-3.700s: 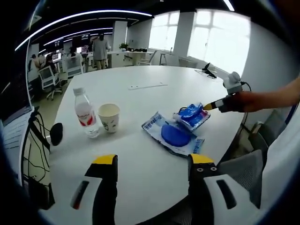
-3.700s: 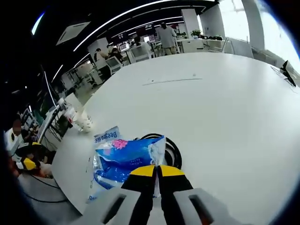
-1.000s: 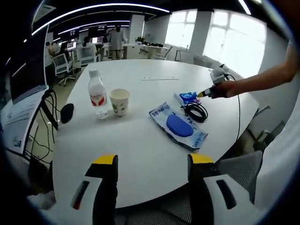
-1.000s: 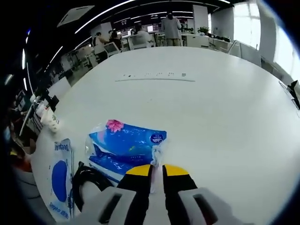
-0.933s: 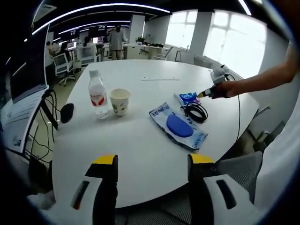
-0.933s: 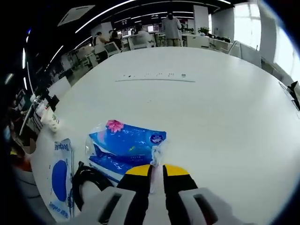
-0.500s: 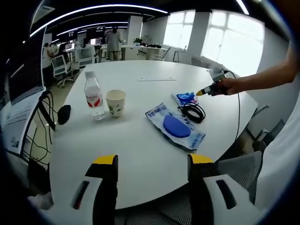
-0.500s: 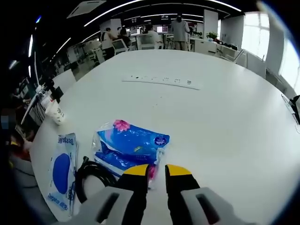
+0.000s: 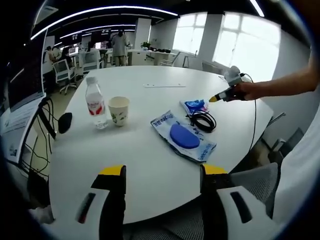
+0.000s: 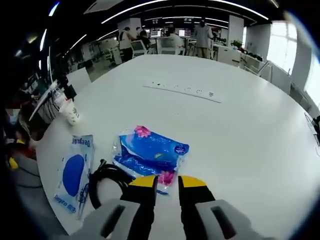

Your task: Arrange the tabletop items into an orderly group along one side of the table until the central work area is clear of visible clutter.

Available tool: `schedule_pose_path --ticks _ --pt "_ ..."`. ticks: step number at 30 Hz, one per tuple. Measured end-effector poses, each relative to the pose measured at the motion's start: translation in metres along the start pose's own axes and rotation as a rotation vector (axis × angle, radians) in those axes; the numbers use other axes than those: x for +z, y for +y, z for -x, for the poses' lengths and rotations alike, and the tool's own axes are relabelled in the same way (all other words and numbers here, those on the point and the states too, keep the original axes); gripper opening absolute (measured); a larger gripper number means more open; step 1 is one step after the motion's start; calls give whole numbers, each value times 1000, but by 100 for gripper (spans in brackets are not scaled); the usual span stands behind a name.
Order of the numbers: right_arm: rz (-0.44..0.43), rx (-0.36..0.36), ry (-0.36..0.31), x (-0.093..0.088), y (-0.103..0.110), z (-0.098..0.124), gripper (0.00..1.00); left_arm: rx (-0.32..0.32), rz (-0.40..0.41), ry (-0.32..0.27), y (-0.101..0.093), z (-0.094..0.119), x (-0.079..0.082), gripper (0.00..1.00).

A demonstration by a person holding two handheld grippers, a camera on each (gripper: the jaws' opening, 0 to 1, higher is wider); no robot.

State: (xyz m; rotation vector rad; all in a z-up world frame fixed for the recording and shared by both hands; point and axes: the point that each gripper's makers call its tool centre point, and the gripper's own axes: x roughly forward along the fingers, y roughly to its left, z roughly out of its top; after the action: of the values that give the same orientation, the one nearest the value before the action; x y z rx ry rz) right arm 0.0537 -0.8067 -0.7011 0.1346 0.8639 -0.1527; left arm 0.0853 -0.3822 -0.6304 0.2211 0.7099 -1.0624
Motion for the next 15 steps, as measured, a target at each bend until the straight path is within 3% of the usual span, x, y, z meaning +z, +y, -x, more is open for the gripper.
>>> schedule_pose_path --ticks 10,15 --pt "84 66 9 8 32 -7 16 -8 -1 -6 -4 -1 0 59" --pt "180 128 26 13 71 -15 16 -14 0 -2 -10 -1 -3 59"
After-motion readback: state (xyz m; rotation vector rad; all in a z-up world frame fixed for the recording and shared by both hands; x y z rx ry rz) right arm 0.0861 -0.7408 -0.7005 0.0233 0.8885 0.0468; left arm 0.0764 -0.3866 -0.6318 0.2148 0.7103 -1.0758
